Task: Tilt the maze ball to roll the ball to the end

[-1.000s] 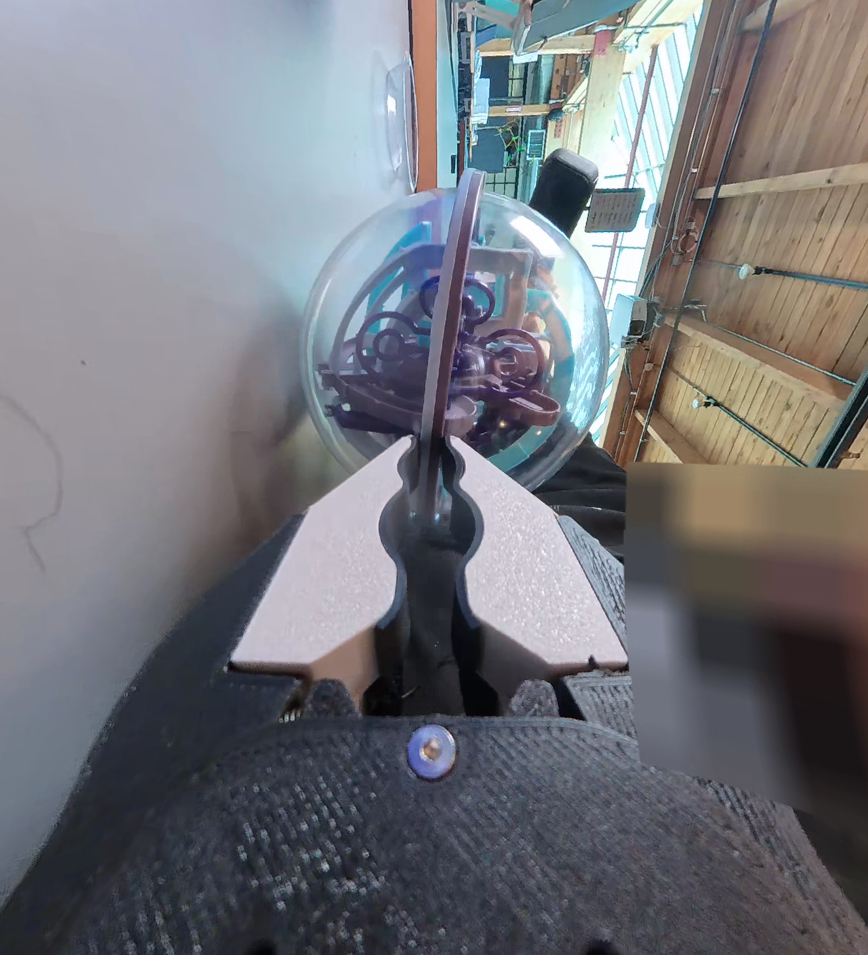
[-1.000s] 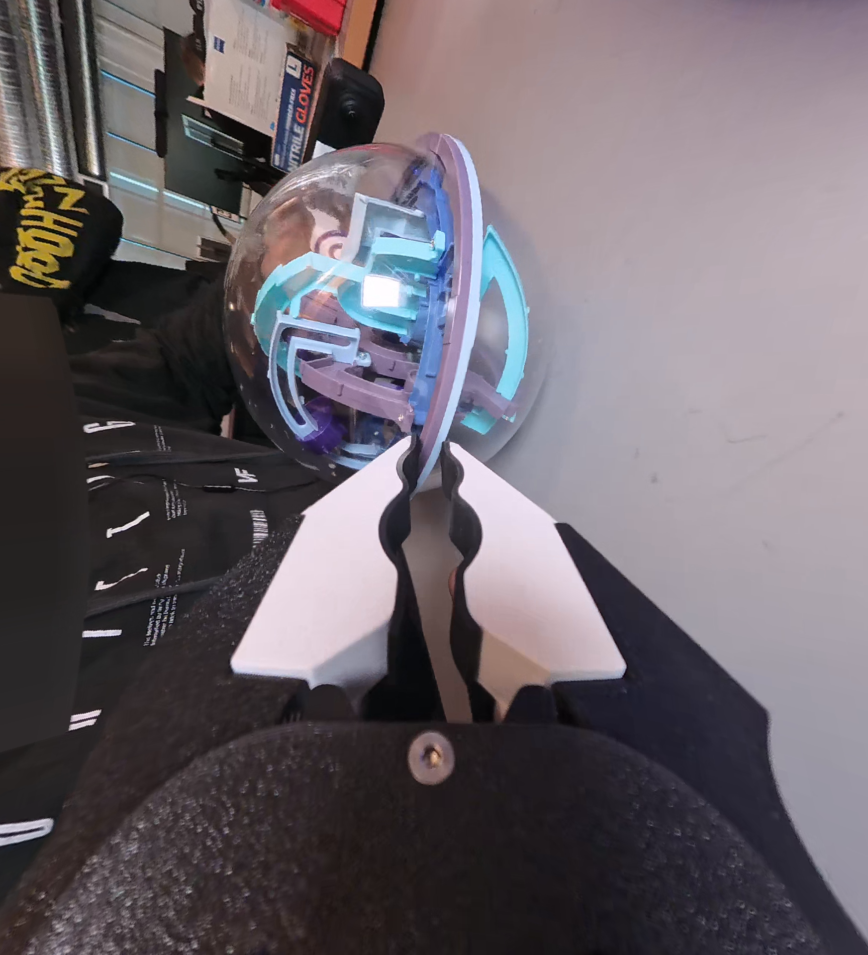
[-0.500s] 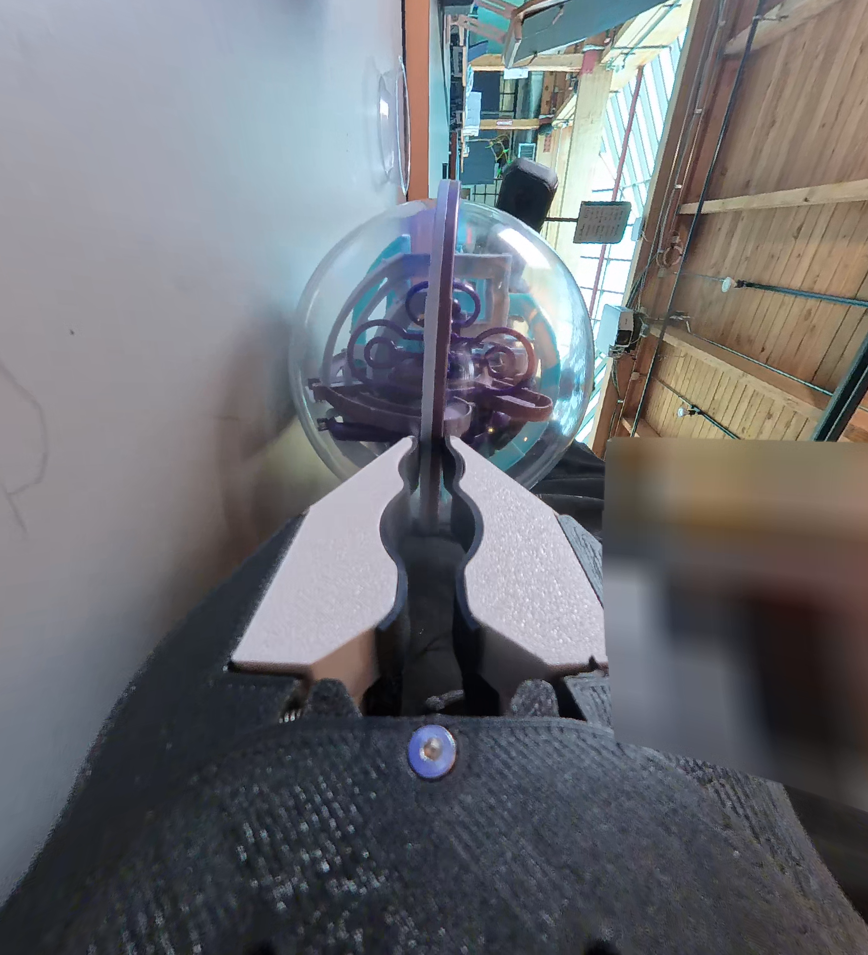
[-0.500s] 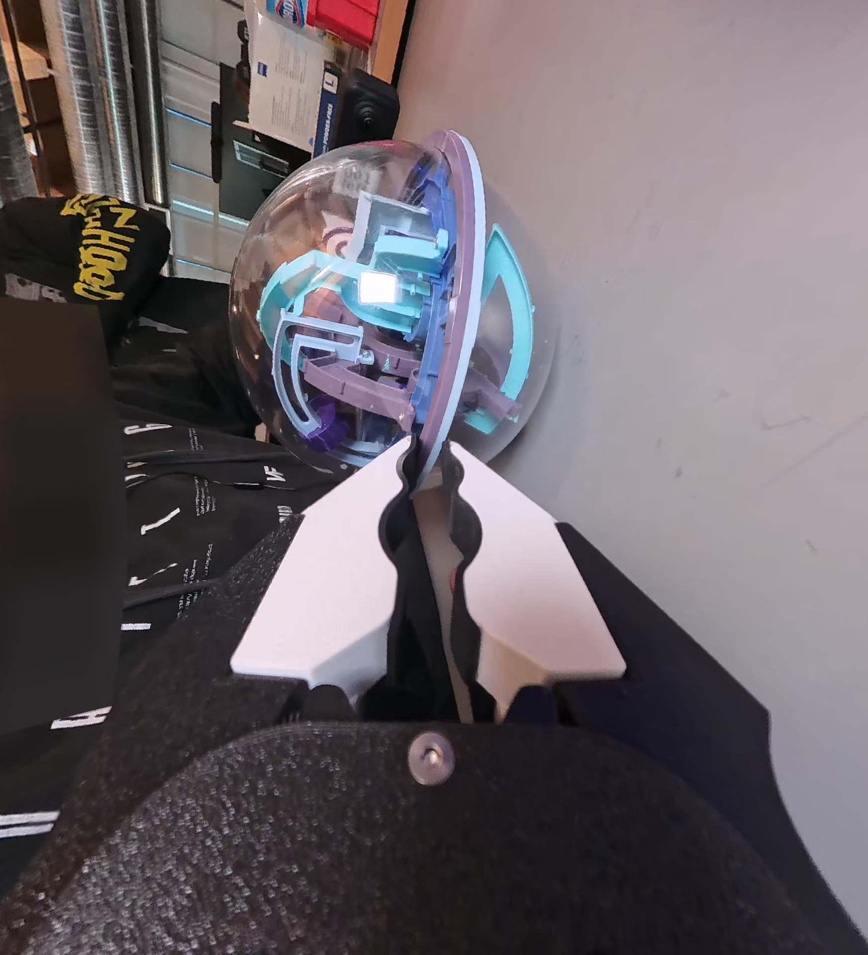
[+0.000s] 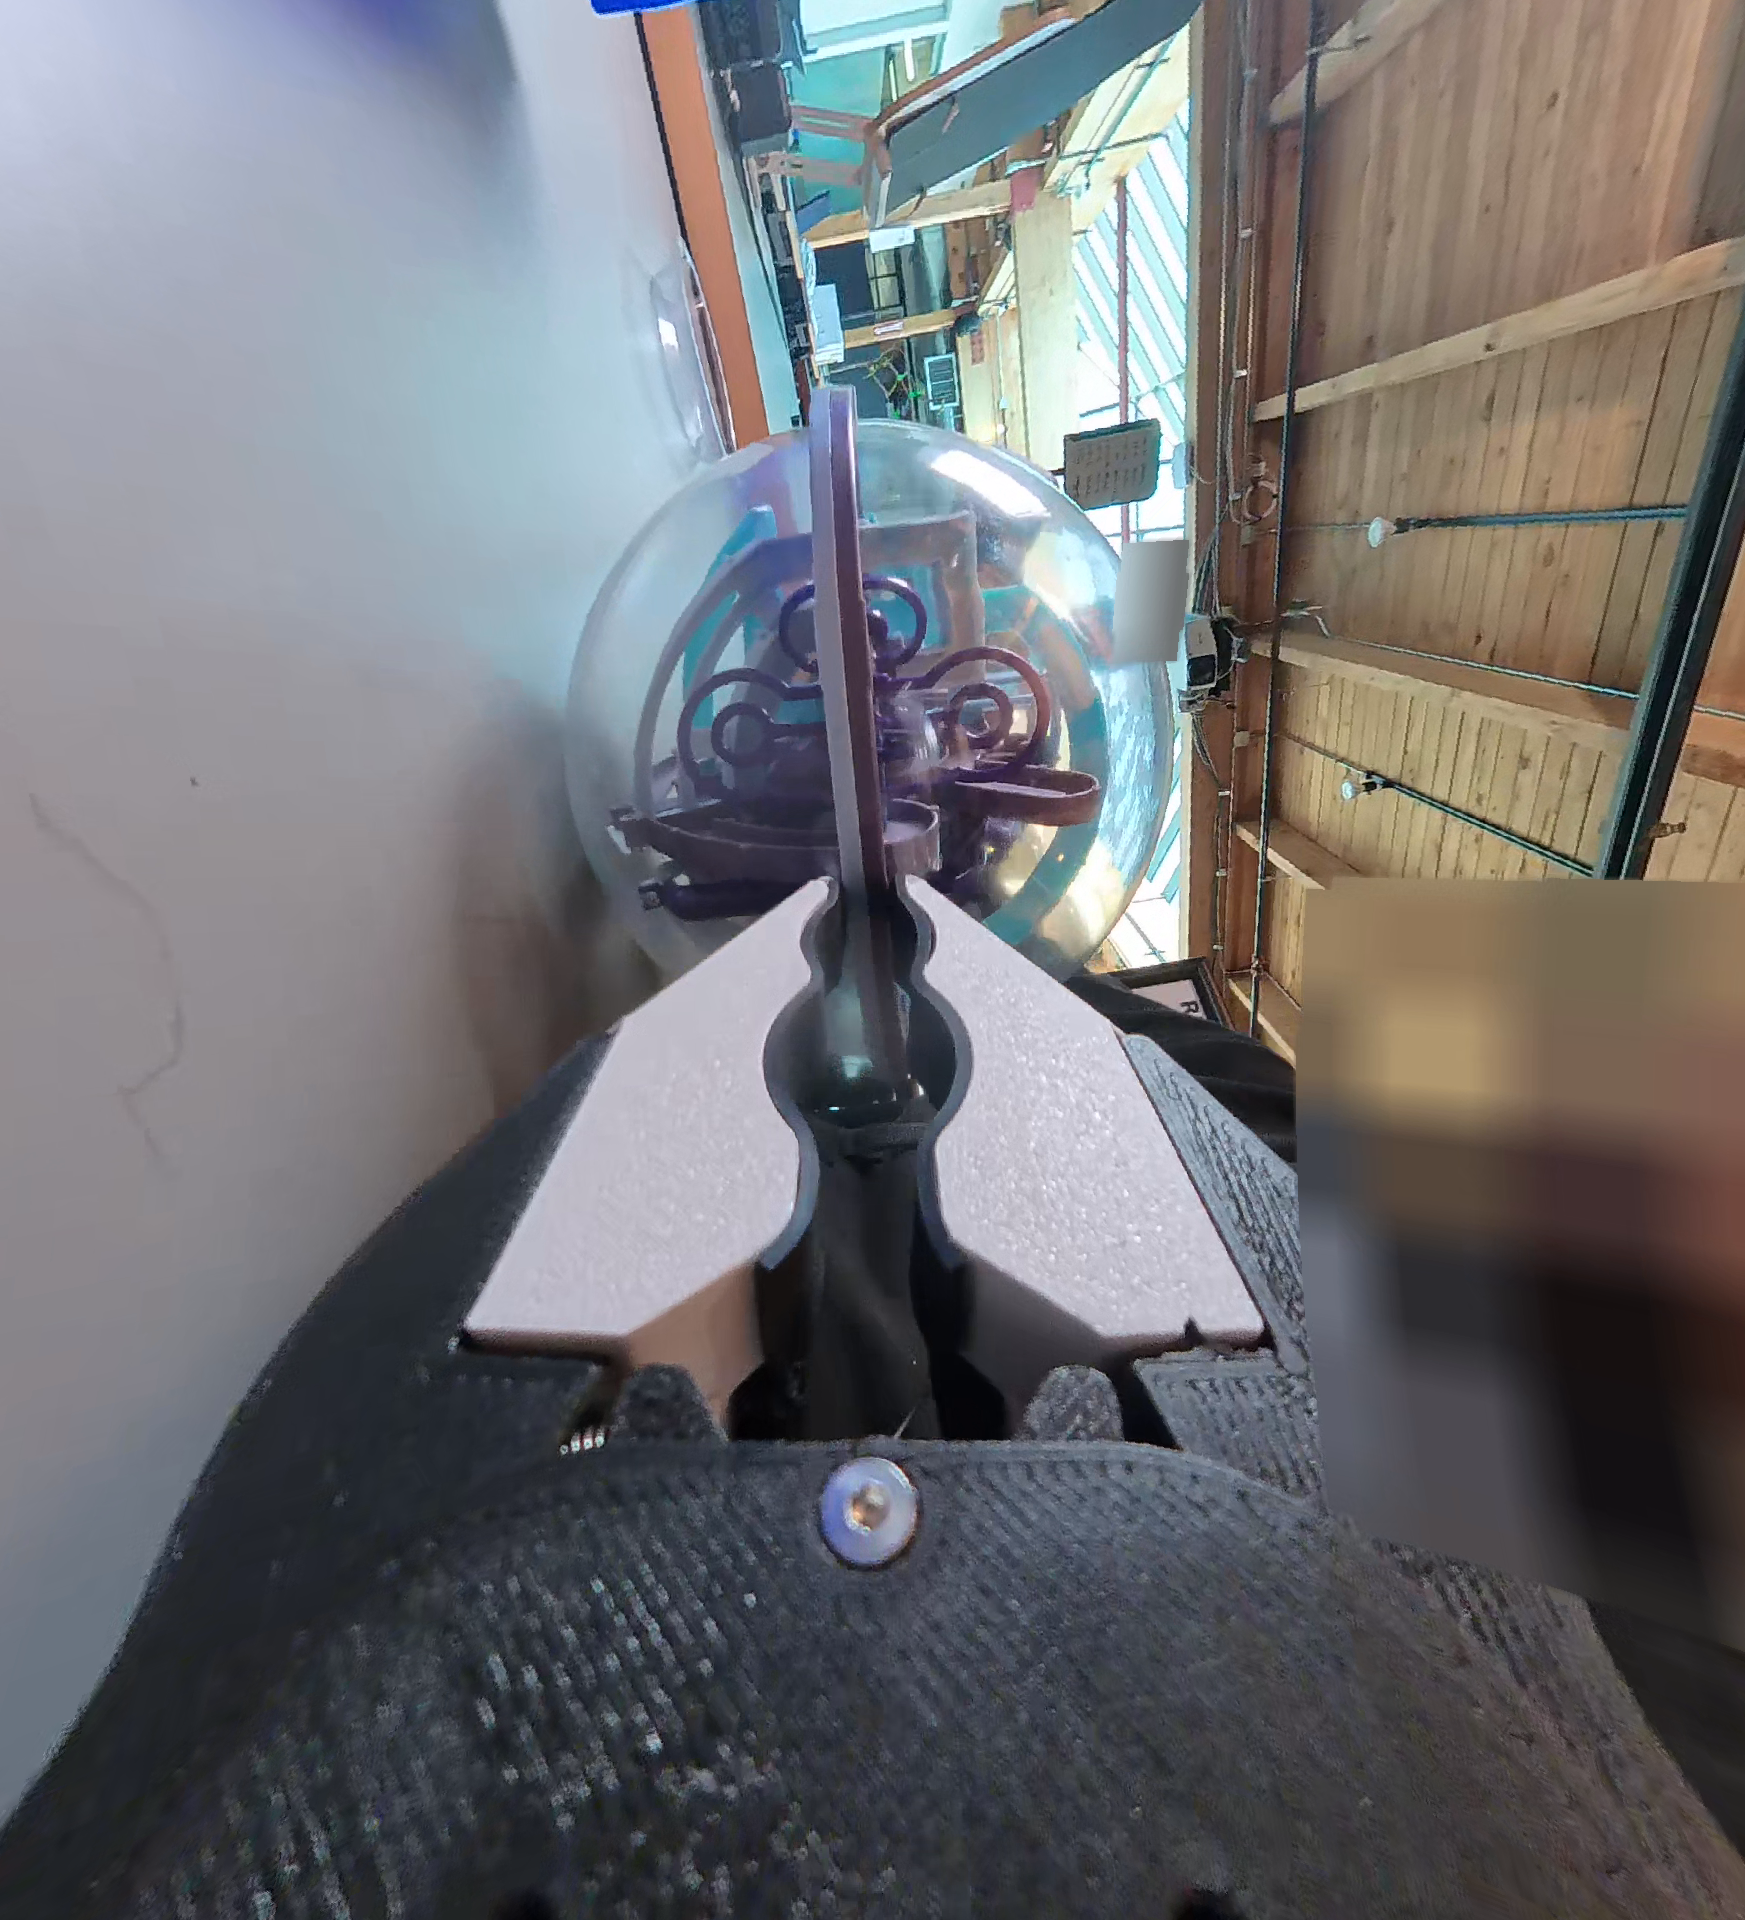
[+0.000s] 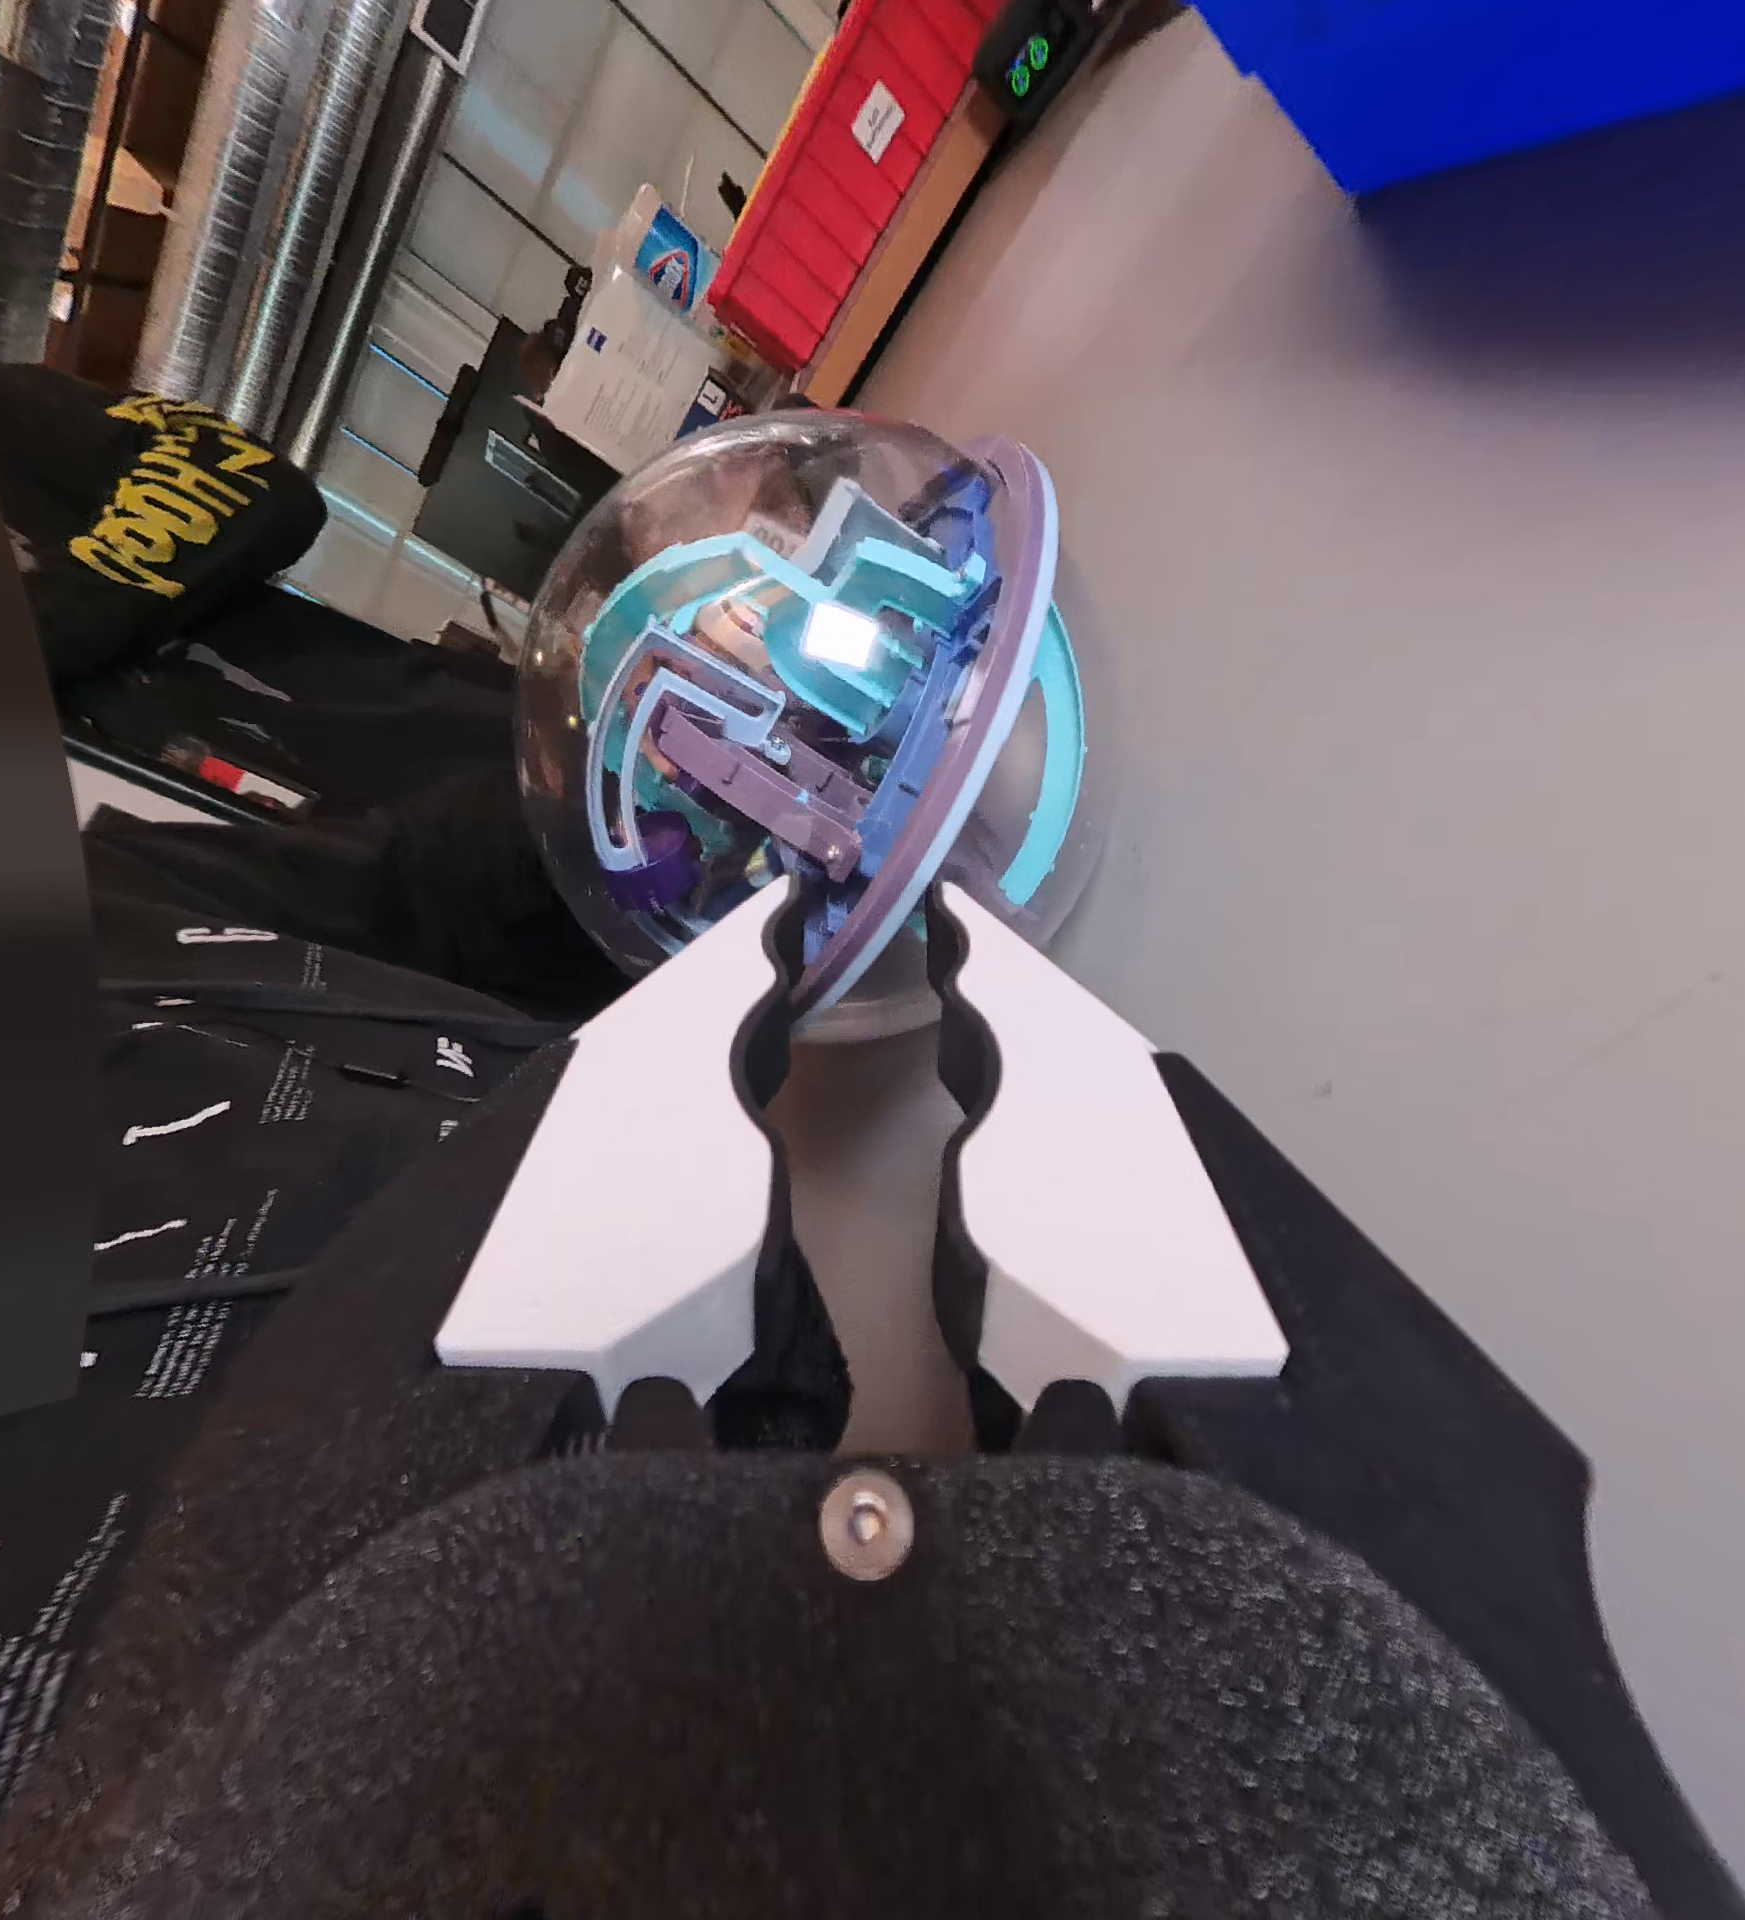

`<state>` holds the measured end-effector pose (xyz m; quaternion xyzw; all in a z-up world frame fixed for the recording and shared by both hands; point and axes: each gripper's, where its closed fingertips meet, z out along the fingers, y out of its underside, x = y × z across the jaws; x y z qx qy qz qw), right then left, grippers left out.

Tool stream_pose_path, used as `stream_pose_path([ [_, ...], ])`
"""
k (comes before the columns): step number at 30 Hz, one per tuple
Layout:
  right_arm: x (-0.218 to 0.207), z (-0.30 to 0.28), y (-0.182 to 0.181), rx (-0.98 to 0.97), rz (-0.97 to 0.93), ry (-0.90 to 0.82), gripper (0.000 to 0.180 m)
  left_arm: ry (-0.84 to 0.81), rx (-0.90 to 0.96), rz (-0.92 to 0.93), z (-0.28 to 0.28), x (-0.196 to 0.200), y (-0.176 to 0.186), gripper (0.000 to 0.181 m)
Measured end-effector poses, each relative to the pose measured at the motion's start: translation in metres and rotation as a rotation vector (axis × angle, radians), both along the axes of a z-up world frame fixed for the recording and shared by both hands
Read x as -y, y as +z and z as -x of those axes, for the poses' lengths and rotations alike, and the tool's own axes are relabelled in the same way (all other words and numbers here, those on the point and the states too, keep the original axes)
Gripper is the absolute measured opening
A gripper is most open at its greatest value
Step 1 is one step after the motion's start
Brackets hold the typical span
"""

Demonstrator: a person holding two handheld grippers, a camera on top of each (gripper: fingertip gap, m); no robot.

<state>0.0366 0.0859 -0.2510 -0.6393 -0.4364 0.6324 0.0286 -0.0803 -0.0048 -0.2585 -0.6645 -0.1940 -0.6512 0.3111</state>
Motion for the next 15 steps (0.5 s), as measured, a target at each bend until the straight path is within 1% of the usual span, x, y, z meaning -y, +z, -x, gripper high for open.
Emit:
stream_pose_path([
  [4,0.004,-0.007,0.014,-0.116,-0.109,-0.046,0.032,0.021,-0.01,-0.043,-0.001,0.0,0.003,0.007],
  [6,0.012,-0.016,0.024,-0.176,-0.144,-0.052,0.033,0.043,-0.017,-0.055,-0.001,0.0,0.004,0.007],
  [7,0.016,-0.021,0.024,-0.19,-0.195,-0.057,0.033,0.051,-0.018,-0.056,-0.002,0.0,0.004,0.006],
  [12,0.046,-0.039,0.005,-0.178,-0.662,-0.055,0.034,0.094,-0.043,-0.035,-0.002,-0.002,0.002,0.006],
  [15,0.06,-0.041,-0.004,-0.176,-1.037,-0.07,0.033,0.11,-0.051,-0.016,-0.004,-0.003,0.0,0.006],
])
